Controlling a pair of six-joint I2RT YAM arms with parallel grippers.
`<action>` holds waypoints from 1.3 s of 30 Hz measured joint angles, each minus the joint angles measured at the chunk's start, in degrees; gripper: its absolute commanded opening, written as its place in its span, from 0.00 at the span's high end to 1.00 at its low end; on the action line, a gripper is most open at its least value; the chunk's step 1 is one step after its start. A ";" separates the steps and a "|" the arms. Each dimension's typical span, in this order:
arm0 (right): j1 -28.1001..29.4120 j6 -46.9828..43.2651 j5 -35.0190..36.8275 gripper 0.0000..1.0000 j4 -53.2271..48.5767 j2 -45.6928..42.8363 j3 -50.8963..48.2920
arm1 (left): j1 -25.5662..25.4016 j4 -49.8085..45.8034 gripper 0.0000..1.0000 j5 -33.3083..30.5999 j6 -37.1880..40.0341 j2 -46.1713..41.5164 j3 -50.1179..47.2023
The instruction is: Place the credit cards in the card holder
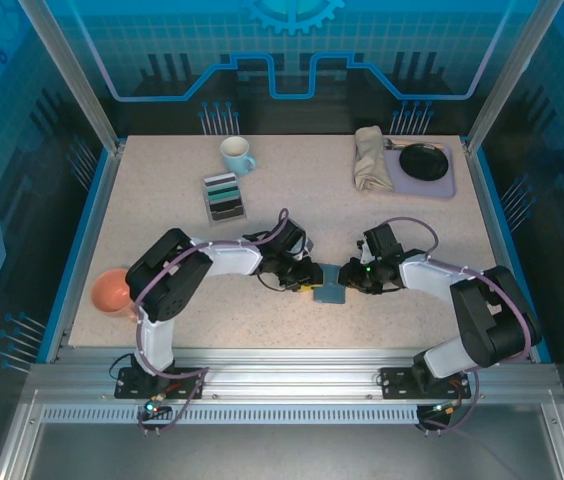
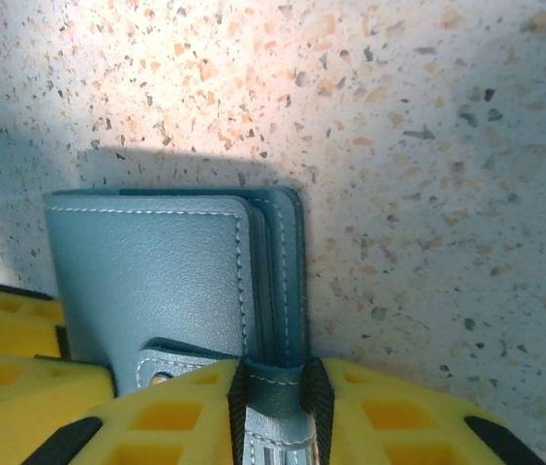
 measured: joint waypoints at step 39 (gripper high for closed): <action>12.90 -1.01 17.31 0.67 -10.75 1.88 9.75 | 2.05 8.41 1.00 2.03 -4.13 -8.37 -8.96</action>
